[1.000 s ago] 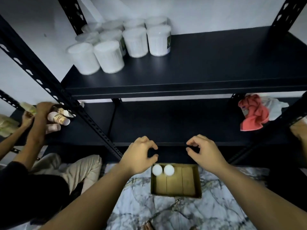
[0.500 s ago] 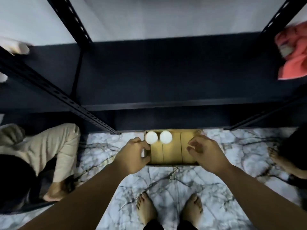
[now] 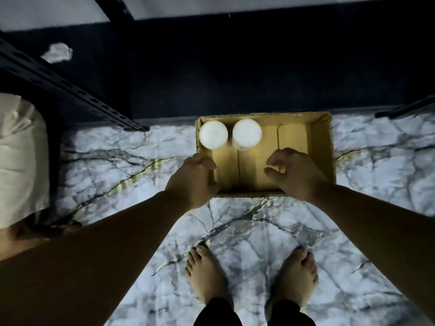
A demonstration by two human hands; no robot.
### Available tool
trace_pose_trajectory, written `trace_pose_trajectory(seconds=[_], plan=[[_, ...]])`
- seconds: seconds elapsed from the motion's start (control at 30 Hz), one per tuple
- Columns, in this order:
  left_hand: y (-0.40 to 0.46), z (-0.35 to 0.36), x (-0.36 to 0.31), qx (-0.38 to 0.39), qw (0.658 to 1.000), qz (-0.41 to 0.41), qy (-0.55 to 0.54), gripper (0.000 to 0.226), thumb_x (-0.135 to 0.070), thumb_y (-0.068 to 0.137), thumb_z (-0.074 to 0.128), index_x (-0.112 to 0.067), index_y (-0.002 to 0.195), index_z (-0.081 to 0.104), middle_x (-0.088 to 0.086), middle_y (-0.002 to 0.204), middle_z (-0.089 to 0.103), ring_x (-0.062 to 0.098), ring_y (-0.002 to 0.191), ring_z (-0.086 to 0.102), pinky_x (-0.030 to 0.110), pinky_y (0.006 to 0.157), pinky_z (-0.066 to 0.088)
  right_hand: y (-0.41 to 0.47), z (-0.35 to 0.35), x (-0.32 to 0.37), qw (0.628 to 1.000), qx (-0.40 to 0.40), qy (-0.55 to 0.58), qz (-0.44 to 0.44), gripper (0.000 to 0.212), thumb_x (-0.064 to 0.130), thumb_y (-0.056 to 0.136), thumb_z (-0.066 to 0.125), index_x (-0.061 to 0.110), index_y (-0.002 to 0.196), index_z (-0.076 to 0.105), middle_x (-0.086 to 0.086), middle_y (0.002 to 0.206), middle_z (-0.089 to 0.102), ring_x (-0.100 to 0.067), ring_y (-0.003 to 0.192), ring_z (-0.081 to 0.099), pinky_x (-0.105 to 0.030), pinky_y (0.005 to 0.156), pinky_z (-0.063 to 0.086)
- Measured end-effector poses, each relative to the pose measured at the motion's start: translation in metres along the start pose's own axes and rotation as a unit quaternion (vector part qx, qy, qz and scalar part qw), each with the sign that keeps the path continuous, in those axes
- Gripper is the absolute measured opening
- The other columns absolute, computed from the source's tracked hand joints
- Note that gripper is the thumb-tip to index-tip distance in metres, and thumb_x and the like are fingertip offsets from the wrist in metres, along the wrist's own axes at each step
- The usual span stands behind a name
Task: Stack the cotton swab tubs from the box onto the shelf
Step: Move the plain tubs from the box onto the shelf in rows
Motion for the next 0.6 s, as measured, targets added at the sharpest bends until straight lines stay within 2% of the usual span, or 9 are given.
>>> trace_pose_trajectory(seconds=[0.1,0.23,0.3,0.4,0.53,0.6], plan=[[0.028,0.021,0.006,-0.01,0.999,0.005,0.033,0.048,-0.046,0.08,0.05,-0.018,0.118,0.061,0.01,0.119,0.057,0.032,0.116,0.053,0.037,0.089,0.052,0.034,0.025,-0.014,1.0,0.004,-0.013,0.004,0.023,0.042,0.096,0.061,0.024,0.109,0.066,0.001,0.111,0.061,-0.014,0.098,0.058,-0.027,0.079,0.043],[0.067,0.027,0.011,-0.065,0.996,0.007,0.054,0.051,-0.034,0.085,0.063,-0.013,0.131,0.055,0.013,0.128,0.051,0.034,0.117,0.052,0.044,0.085,0.055,0.077,0.035,-0.019,0.996,-0.033,-0.082,-0.013,0.044,0.049,0.095,0.058,0.019,0.127,0.062,-0.009,0.132,0.052,-0.027,0.124,0.048,-0.036,0.095,0.045],[0.086,0.024,0.011,-0.103,0.99,0.017,0.091,0.056,-0.037,0.087,0.063,-0.012,0.136,0.05,0.015,0.133,0.051,0.035,0.115,0.055,0.044,0.085,0.054,0.095,0.036,-0.015,0.987,-0.061,-0.143,-0.043,0.058,0.051,0.093,0.061,0.017,0.14,0.054,-0.013,0.144,0.046,-0.032,0.132,0.041,-0.042,0.103,0.044],[0.113,0.027,0.016,-0.12,0.976,0.025,0.178,0.07,-0.047,0.088,0.059,-0.015,0.146,0.038,0.014,0.143,0.047,0.034,0.123,0.051,0.046,0.095,0.046,0.119,0.047,-0.011,0.977,-0.059,-0.193,-0.07,0.076,0.055,0.09,0.061,0.02,0.153,0.037,-0.012,0.156,0.034,-0.034,0.138,0.034,-0.048,0.108,0.043],[0.132,0.04,0.025,-0.108,0.962,0.026,0.251,0.085,-0.052,0.087,0.057,-0.015,0.155,0.022,0.014,0.153,0.036,0.033,0.137,0.039,0.056,0.111,0.028,0.133,0.073,-0.018,0.975,-0.013,-0.216,-0.051,0.091,0.059,0.091,0.058,0.025,0.161,0.01,-0.007,0.17,-0.001,-0.032,0.154,0.009,-0.05,0.118,0.028],[0.131,0.048,0.026,-0.103,0.96,0.021,0.26,0.09,-0.052,0.086,0.058,-0.014,0.156,0.017,0.015,0.154,0.033,0.034,0.141,0.034,0.06,0.117,0.018,0.126,0.079,-0.02,0.974,-0.029,-0.218,-0.043,0.09,0.057,0.091,0.059,0.024,0.161,0.012,-0.008,0.169,0.001,-0.031,0.153,0.01,-0.05,0.118,0.027]])
Point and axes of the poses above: each hand's wrist, its own y-axis towards the middle knuckle, its own z-axis out of the palm, x = y × z, the point moved 7 cm from there along y, towards the middle knuckle
